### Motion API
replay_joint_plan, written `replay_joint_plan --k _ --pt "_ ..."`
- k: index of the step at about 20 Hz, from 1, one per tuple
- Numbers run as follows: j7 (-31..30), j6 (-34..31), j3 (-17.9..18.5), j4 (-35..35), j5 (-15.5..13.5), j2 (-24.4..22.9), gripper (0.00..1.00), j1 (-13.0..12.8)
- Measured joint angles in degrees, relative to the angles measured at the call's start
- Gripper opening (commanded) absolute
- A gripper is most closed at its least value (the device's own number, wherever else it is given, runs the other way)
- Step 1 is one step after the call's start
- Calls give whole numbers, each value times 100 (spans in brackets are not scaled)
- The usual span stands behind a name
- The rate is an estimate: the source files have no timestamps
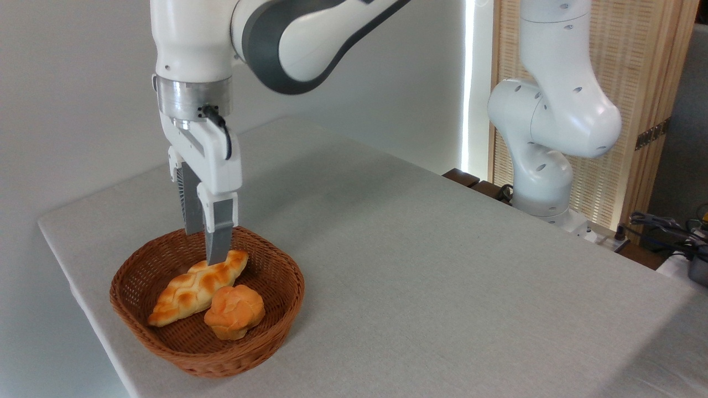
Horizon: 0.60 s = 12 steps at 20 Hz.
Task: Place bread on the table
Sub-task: 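Descend onto the round bun and close the gripper around it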
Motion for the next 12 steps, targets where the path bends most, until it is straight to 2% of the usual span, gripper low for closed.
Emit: replay_joint_plan --k 1,4,5,8,12 --pt "1 57 -17 -46 37 13 100 -2" --pt "351 97 21 -123 516 20 100 57" --pt "465 97 31 -158 594 25 100 76" --pt "603 274 33 -370 696 55 100 93" --pt "932 818 33 -785 860 131 100 91"
